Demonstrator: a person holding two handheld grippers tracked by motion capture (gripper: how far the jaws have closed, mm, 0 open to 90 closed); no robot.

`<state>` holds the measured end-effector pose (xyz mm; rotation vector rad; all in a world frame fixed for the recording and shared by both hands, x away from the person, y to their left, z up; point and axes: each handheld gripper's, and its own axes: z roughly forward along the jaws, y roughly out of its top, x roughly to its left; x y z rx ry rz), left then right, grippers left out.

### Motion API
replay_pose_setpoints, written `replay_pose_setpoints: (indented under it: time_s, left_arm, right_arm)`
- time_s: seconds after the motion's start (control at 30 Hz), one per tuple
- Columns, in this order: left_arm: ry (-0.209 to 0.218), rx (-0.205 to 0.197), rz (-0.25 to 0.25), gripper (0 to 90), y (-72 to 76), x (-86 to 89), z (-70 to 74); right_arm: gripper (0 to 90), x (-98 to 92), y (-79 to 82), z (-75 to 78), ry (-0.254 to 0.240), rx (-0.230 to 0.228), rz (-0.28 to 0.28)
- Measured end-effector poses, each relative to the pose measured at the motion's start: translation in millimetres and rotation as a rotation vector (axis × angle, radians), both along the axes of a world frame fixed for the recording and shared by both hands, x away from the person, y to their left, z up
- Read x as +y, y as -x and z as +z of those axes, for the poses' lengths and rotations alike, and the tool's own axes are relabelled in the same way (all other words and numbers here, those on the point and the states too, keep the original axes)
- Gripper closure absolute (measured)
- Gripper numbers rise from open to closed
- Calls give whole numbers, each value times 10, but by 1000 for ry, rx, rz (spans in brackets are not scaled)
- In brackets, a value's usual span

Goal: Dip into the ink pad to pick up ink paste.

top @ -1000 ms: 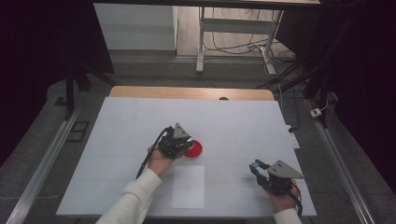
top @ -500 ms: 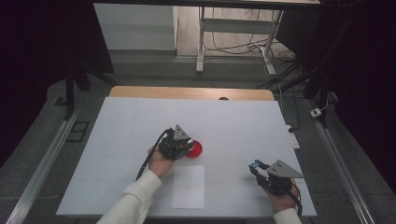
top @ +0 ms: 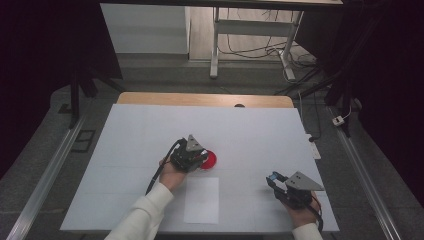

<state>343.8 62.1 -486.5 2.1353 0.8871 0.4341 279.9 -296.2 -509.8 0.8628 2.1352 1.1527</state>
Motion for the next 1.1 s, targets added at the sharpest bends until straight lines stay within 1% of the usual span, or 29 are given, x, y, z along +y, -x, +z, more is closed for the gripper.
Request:
replay_pose_setpoints:
  time_s: [0.33,0.47,0.77,1.1]
  left_arm:
    - [-2,-1,-7,754,-1,-39,-17]
    - [0,0,-10,754,-4,-52,-22]
    - [25,7,-30,754,16,-102,-23]
    - [33,7,-37,754,42,-99,-5]
  right_arm:
    - [635,5,-6,-10,-1,4,4]
    - [633,6,-9,-11,10,9,3]
    - [631,9,-14,-18,9,15,8]
    - [632,8,-11,-11,5,12,7]
